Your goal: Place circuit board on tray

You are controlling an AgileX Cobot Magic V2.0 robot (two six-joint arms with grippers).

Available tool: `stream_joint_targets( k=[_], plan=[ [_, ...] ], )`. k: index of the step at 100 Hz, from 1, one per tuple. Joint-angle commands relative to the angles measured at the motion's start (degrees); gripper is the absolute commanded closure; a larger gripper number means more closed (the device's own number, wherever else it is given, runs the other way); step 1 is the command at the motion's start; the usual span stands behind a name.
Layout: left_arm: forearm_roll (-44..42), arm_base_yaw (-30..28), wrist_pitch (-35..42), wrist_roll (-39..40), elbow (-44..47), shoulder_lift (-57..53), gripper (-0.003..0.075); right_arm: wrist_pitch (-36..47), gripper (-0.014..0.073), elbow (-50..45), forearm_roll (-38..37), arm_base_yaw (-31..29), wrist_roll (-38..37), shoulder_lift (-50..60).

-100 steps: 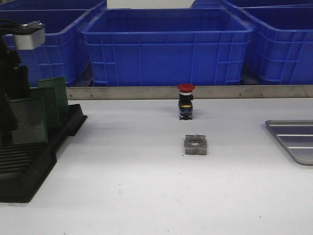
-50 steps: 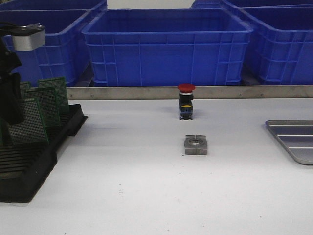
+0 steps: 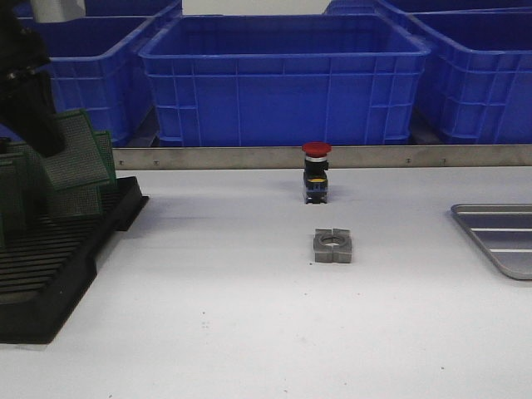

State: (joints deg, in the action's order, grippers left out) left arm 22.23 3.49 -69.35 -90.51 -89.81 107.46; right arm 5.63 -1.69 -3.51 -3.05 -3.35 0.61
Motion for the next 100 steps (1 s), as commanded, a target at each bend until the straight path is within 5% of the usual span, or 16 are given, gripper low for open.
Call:
stream_joint_targets(
  k=[1,32,68,100],
  plan=[
    [5.95,-0.07,-3.62,0.61,-2.33,-3.93,0.0738,4.42,0.0663,-0.26,0.08,-0.1,0.51,0.94],
    [18.43,6.41,-3.62,3.32,-2.33,-6.22,0.0738,4.42,0.0663,-0.26,0.08,-0.1,0.51,0.94],
    [21.34,19.8,-3.62,3.83,-2.33,-6.22,0.0739,4.54,0.0663,-0.26,0.08,-0.1,0.51,0.94],
    [21.5,22.93,-3.62,3.83,-2.33,-6.22,0.0739,1.28,0.0663,5.73,0.19,-0.1,0.35,0.58]
  ],
)
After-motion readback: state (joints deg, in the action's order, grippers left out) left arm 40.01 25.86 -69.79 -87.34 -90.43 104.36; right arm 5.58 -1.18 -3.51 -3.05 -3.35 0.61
